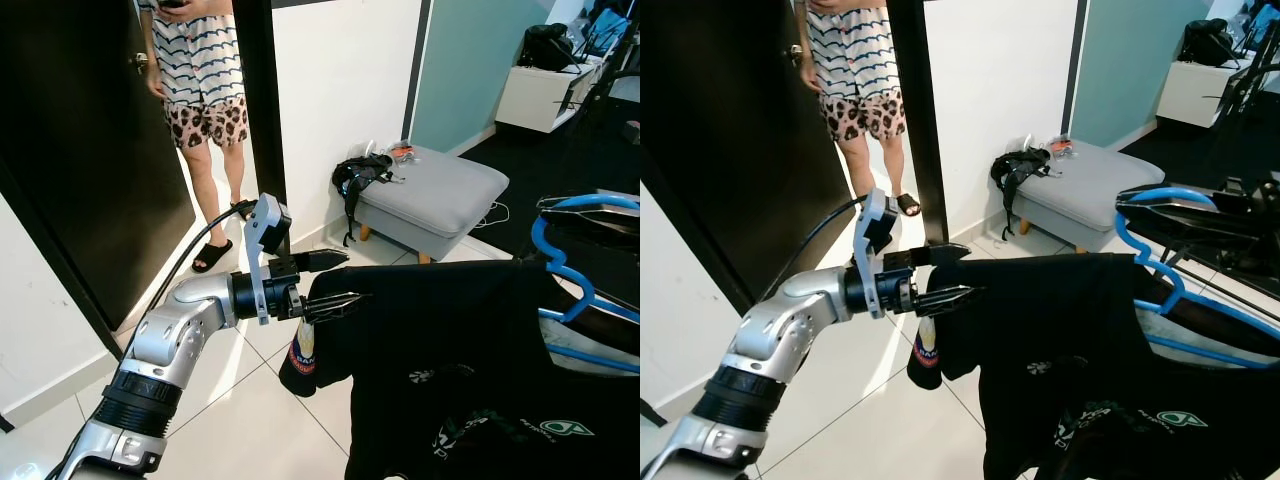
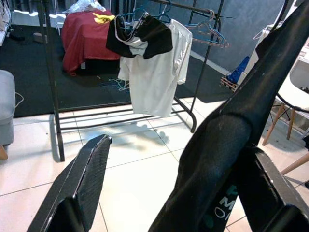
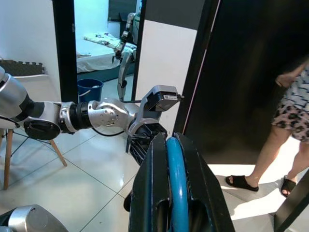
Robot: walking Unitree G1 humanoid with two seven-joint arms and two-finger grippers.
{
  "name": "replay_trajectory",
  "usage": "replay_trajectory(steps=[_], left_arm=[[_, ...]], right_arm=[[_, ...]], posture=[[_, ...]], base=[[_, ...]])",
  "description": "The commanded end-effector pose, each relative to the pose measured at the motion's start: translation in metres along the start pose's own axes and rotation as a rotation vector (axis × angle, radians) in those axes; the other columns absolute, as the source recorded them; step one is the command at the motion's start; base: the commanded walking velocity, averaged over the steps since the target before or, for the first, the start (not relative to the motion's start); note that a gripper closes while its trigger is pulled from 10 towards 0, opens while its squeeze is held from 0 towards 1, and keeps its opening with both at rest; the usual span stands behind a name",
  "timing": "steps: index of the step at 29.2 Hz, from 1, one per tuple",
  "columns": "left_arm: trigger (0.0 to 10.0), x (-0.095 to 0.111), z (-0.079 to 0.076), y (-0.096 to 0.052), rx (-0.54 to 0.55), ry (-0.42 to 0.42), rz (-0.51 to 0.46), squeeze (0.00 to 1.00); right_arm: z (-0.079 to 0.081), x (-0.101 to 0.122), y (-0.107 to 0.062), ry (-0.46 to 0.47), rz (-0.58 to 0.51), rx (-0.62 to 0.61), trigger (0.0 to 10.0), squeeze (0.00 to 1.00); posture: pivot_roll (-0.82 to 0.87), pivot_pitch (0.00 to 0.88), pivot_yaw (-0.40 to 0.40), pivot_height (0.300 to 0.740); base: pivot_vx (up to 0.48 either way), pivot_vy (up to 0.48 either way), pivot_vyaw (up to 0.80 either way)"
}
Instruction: Hang hanger
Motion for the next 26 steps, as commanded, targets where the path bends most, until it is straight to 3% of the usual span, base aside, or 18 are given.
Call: replay_trajectory(steps=[1, 5, 6, 7, 8, 9, 10, 20, 22, 23, 25, 26], left_arm=[[10.0, -0.003, 0.002, -0.004, 0.005, 0.004, 0.013, 0.0], [10.0, -0.007, -0.005, -0.01, -0.041, -0.019, 0.018, 0.0], [7.6, -0.008, -0.007, -0.013, -0.058, -0.025, 0.018, 0.0], [7.6, -0.008, -0.007, -0.013, -0.058, -0.025, 0.018, 0.0], [2.5, -0.008, -0.008, -0.015, -0.063, -0.026, 0.018, 0.0], [2.5, -0.008, -0.008, -0.015, -0.063, -0.026, 0.018, 0.0], [0.0, -0.008, -0.008, -0.018, -0.069, -0.029, 0.016, 0.0], [0.0, -0.005, 0.005, -0.025, -0.02, -0.011, 0.007, 0.0], [0.0, -0.002, 0.011, -0.026, 0.011, 0.001, 0.0, 0.0], [0.0, 0.004, 0.022, -0.03, 0.061, 0.017, -0.012, 0.0], [0.0, 0.004, 0.022, -0.03, 0.061, 0.017, -0.012, 0.0], [0.0, 0.012, 0.035, -0.038, 0.118, 0.032, -0.03, 0.0]], right_arm=[[0.006, 0.009, 0.001, -0.045, -0.003, 0.013, 0.0, 0.0], [0.005, 0.01, 0.0, -0.048, -0.007, 0.004, 0.0, 0.0], [0.005, 0.01, 0.0, -0.048, -0.007, 0.001, 0.0, 0.0], [0.005, 0.01, 0.0, -0.048, -0.007, 0.001, 0.0, 0.0], [0.005, 0.011, 0.0, -0.051, -0.007, -0.003, 0.0, 0.0], [0.005, 0.011, 0.0, -0.051, -0.007, -0.003, 0.0, 0.0], [0.004, 0.011, -0.001, -0.052, -0.008, -0.006, 0.0, 0.0], [0.003, 0.013, -0.002, -0.057, -0.006, -0.018, 0.0, 0.0], [0.003, 0.012, -0.003, -0.054, -0.001, -0.025, 0.0, 0.0], [0.0, 0.009, -0.005, -0.048, 0.015, -0.046, 0.0, 0.0], [0.0, 0.009, -0.005, -0.048, 0.015, -0.046, 0.0, 0.0], [-0.003, 0.004, -0.008, -0.035, 0.038, -0.075, 0.0, 0.0]], posture=[[0.07, 0.0, 0.04, 0.74], [0.07, 0.0, 0.04, 0.74], [0.07, 0.0, 0.04, 0.74], [0.07, 0.0, 0.04, 0.74], [0.07, 0.0, 0.04, 0.74], [0.07, 0.0, 0.04, 0.74], [0.07, 0.0, 0.038, 0.74], [0.07, 0.0, 0.035, 0.74], [0.07, 0.0, 0.034, 0.74], [0.07, 0.0, 0.034, 0.74], [0.07, 0.0, 0.034, 0.74], [0.06, 0.0, 0.033, 0.74]], base=[[0.0, 0.0, 0.0], [0.0, 0.0, 0.0], [0.0, 0.0, 0.0], [0.0, 0.0, 0.0], [0.0, 0.0, 0.0], [0.0, 0.0, 0.0], [0.0, 0.0, 0.0], [0.0, 0.0, 0.0], [0.0, 0.0, 0.0], [0.0, 0.0, 0.0], [0.0, 0.0, 0.0], [0.0, 0.0, 0.0]])
Point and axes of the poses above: a point about 5 cm out from each wrist's last joint towards the gripper, its own y axis pointing out of the wrist towards the gripper, its own x axis along the axis of the wrist's last joint, z = x × y, the point moved 4 cm from there along y, pointing out of the wrist towards the gripper, and after that the axes turned 15 degrees about y, right-handed, at the moved point
